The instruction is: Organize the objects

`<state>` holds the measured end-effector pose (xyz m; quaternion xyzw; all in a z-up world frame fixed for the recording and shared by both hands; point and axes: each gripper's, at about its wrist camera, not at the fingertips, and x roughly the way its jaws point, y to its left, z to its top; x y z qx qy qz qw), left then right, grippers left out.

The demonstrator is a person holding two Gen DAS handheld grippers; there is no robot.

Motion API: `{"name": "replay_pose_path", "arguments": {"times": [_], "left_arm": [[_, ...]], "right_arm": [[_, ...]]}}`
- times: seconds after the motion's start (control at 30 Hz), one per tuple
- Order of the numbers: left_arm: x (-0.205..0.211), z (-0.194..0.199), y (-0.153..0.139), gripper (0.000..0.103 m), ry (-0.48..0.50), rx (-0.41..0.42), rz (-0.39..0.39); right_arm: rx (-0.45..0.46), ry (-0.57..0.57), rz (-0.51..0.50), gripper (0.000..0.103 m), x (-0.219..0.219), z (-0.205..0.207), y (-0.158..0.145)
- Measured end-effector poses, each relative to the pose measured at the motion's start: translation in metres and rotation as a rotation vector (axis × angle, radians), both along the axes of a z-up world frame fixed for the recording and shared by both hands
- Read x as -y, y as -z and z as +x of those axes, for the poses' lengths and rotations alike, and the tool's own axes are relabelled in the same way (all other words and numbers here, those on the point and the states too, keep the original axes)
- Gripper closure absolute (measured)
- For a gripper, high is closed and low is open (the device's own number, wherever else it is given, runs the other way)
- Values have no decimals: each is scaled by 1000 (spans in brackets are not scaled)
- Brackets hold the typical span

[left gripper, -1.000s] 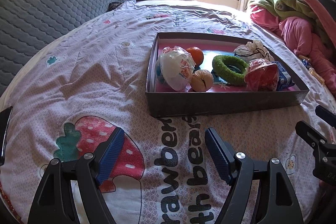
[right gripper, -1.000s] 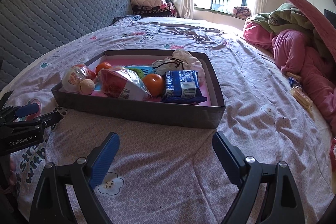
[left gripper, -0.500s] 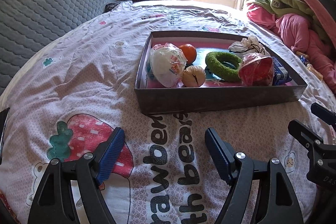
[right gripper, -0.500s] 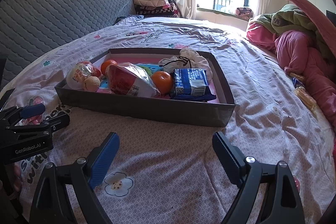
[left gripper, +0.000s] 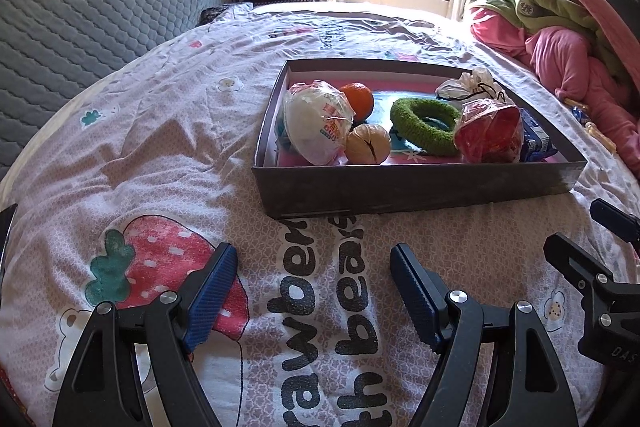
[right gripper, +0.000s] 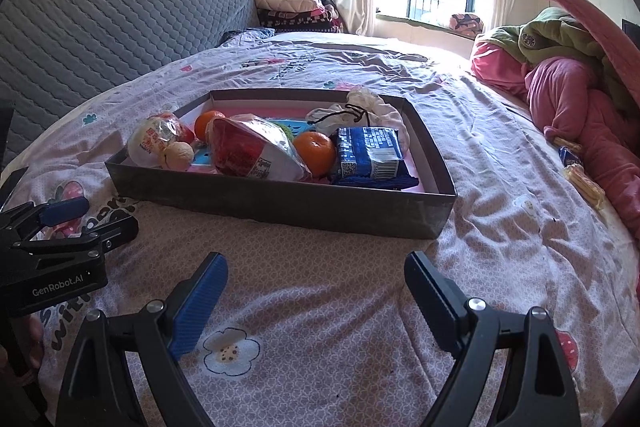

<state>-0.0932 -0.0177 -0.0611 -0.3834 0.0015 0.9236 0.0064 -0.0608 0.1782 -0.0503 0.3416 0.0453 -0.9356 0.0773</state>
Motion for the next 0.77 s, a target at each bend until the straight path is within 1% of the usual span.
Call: {"name": "replay_pose_path", "arguments": {"times": [0.57, 0.77], "left_arm": [[-1, 1, 1, 23, -1, -4, 3], [-5, 3, 0, 23, 0, -12, -23]], "right_arm": [[10, 1, -4, 13, 1, -3, 3], [13, 5, -3, 13, 0, -4, 4]]}}
